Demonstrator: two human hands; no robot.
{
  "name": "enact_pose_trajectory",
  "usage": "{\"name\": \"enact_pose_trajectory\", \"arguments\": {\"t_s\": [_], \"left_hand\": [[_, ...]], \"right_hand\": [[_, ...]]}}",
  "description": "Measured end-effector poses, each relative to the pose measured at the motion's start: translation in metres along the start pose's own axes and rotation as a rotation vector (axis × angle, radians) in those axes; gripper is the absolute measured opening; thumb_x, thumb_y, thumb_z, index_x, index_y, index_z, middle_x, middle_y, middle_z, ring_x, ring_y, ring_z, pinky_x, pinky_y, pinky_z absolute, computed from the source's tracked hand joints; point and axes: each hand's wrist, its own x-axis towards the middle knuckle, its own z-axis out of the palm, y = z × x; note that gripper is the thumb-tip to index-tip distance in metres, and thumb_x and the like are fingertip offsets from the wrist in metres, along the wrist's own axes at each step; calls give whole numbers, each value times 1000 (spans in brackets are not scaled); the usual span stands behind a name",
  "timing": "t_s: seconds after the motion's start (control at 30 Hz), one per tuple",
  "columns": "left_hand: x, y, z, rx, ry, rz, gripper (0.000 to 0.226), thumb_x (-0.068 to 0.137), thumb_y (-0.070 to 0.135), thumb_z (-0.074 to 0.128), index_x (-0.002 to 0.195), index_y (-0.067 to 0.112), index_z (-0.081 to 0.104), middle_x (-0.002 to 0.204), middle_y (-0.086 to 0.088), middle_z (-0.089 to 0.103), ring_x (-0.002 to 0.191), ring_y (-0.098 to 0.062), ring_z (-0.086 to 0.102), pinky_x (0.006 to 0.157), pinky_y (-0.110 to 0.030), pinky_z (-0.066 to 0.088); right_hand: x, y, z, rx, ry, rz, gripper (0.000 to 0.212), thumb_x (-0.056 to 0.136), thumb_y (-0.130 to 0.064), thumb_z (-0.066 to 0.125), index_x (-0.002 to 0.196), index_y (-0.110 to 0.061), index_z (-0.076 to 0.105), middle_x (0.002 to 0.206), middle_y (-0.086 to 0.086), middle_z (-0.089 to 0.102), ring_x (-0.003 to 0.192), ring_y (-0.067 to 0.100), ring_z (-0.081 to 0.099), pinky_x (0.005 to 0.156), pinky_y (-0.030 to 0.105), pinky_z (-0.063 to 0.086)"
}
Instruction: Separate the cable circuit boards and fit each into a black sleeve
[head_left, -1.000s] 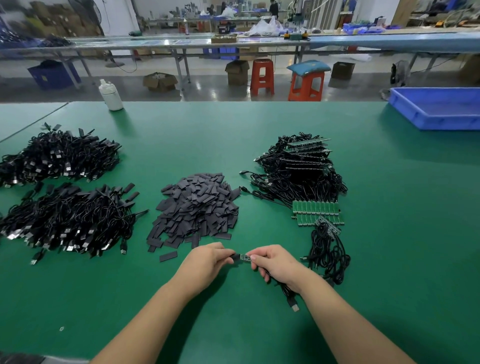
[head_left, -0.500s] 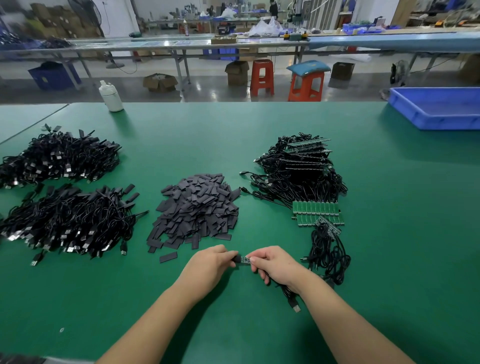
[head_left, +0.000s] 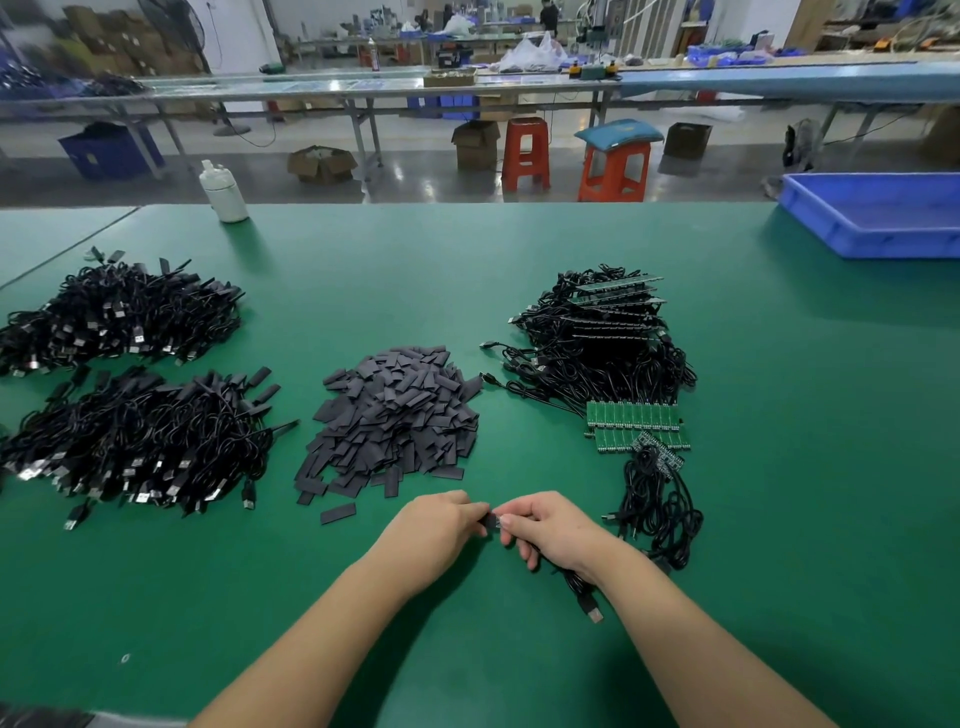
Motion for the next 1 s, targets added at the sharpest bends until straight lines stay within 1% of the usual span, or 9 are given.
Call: {"name": "enact_pose_trajectory", "arguments": {"t_s": [0.1, 0.17, 0.23, 0.4, 0.47, 0.57, 0.77, 0.9, 1.0], "left_hand": [[4, 7, 1, -34, -13, -15, 26, 100, 32, 48, 121, 30, 64, 96, 2, 62, 86, -21, 62, 76, -29, 47], [7, 12, 1, -67, -12, -22, 29, 101, 29, 49, 125, 32, 63, 99, -2, 64, 90, -22, 62, 83, -33, 48], [9, 14, 0, -120, 3, -41, 30, 101, 27, 50, 127, 31, 64, 101, -3, 66, 93, -22, 63, 86, -34, 47], [9, 12, 4, -181, 25, -104, 30, 101, 19, 49, 124, 27, 67, 110, -2, 69, 103, -22, 63, 92, -30, 47], [7, 12, 6, -195, 48, -103, 29, 99, 18, 50, 120, 26, 69, 108, -1, 69, 102, -21, 63, 90, -28, 47], [8, 11, 8, -147, 11, -90, 32, 100, 23, 49, 125, 33, 65, 102, 0, 67, 96, -20, 63, 87, -30, 47], [8, 10, 7, -22, -3, -15, 33, 100, 24, 45, 128, 33, 59, 98, 1, 62, 89, -22, 63, 80, -31, 48], [7, 10, 7, -25, 27, 19, 34, 101, 24, 45, 131, 29, 59, 104, 0, 66, 92, -22, 64, 83, -34, 49], [2, 11, 7, -85, 105, 60, 32, 99, 19, 50, 127, 22, 65, 103, 1, 70, 91, -22, 67, 79, -35, 53]], "right_hand": [[0, 0, 0, 3, -26, -27, 23, 102, -8, 49, 118, -10, 65, 81, 0, 65, 54, 6, 52, 54, 21, 50], [0, 0, 0, 9, -36, -36, 25, 103, -7, 47, 117, -16, 66, 81, 0, 64, 55, 6, 53, 55, 21, 50], [0, 1, 0, 26, -39, -33, 28, 103, -6, 45, 117, -20, 65, 82, 0, 64, 57, 7, 54, 57, 22, 51], [1, 1, -1, 72, -71, 2, 36, 102, -1, 38, 127, -12, 61, 90, 4, 65, 67, 12, 60, 63, 24, 52], [0, 1, -1, 59, -77, 5, 38, 103, 0, 35, 132, -8, 58, 90, 4, 65, 68, 12, 62, 65, 23, 52], [0, 0, -1, 46, -90, -4, 40, 104, 1, 32, 135, -5, 55, 92, 6, 64, 70, 13, 64, 67, 23, 54], [-1, -3, 0, 34, -89, -5, 40, 104, 2, 32, 137, -7, 52, 100, 11, 65, 73, 13, 67, 70, 23, 56], [-1, -4, 1, 11, -75, 12, 38, 104, 1, 32, 133, -5, 55, 89, 7, 63, 67, 12, 64, 66, 22, 55], [0, -4, 4, 4, -58, 28, 33, 104, -1, 34, 127, 0, 58, 81, 4, 60, 60, 10, 62, 62, 23, 54]]}}
